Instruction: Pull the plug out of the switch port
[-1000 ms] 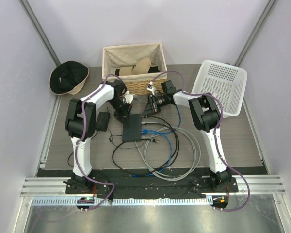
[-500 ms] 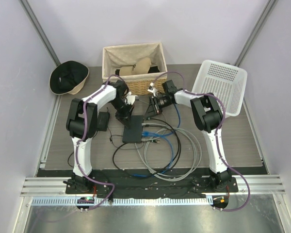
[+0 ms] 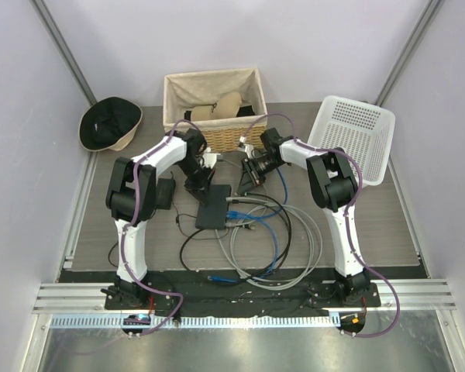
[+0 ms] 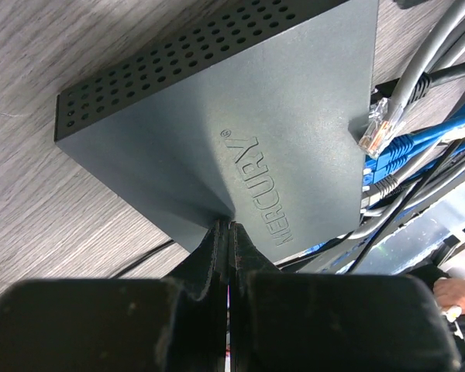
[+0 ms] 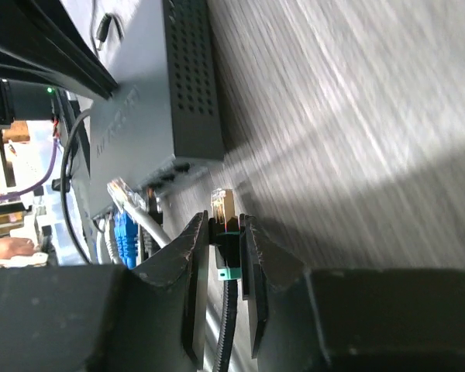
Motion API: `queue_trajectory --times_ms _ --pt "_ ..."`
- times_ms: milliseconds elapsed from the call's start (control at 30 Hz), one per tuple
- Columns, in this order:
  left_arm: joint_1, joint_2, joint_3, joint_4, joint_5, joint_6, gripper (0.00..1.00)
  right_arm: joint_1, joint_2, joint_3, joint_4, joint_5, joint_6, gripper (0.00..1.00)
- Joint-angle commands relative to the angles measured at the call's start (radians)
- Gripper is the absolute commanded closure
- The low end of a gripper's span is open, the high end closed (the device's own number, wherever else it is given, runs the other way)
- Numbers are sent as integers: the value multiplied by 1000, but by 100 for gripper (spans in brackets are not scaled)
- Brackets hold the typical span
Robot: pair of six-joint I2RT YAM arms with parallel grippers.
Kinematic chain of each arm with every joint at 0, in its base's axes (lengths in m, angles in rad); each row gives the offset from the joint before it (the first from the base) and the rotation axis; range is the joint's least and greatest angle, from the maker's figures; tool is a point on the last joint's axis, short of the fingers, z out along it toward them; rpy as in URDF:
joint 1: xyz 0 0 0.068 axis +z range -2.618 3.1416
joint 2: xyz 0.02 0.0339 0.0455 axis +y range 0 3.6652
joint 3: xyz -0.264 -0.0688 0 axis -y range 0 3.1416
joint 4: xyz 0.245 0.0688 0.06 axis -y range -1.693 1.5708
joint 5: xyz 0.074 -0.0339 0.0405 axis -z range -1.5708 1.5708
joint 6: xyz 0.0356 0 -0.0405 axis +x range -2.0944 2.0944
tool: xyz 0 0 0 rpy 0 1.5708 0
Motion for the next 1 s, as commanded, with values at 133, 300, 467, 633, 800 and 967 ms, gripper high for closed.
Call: queue_trajectory --times_ms 133,300,467,633,800,967 --pt "-16 113 -53 135 -216 65 100 -5 -158 -52 -24 116 -17 99" --pt "-18 102 -56 138 -213 68 100 -29 -306 -77 42 239 -12 99" --pt "-18 90 -79 153 -198 55 100 -60 -417 -97 83 435 -24 98" --pt "-18 16 -159 244 -198 43 100 -122 -495 -147 95 518 -17 99" --pt "-18 4 -161 262 -209 42 100 -137 -535 -212 129 807 -11 99" --pt "-18 2 -144 265 -236 31 100 -168 -535 -247 164 1114 32 99"
